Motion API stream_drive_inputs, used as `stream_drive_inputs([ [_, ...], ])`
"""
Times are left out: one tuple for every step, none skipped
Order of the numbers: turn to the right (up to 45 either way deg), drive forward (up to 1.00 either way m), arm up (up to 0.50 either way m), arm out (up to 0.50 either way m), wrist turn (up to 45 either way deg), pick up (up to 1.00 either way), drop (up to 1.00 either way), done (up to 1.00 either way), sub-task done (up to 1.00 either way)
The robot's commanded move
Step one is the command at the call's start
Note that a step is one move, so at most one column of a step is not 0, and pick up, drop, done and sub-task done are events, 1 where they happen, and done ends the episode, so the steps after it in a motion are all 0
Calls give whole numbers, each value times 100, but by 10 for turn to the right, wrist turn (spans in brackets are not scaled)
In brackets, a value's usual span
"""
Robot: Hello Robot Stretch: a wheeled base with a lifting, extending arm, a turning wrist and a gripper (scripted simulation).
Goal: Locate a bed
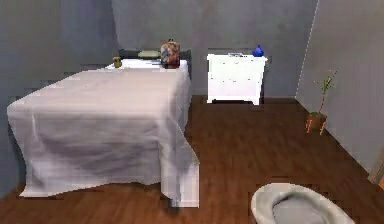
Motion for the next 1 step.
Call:
stream_drive_inputs([
  [0,55,0,0,0,0,0,0,0],
])
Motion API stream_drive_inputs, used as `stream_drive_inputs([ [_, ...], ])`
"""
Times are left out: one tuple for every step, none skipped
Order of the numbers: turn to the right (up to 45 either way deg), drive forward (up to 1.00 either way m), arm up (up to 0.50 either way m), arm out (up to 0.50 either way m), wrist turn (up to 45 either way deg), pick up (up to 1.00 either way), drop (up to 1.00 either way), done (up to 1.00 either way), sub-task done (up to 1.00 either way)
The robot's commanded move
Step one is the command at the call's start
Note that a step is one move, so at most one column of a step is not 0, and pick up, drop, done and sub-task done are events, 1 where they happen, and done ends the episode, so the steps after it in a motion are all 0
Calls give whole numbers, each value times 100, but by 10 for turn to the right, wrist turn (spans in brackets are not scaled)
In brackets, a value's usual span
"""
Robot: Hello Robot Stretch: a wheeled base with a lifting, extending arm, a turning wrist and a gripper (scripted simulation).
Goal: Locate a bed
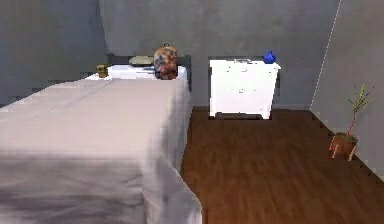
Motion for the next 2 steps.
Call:
stream_drive_inputs([
  [-180,0,0,0,0,0,0,0,0],
  [0,0,0,0,0,0,0,100,0],
])
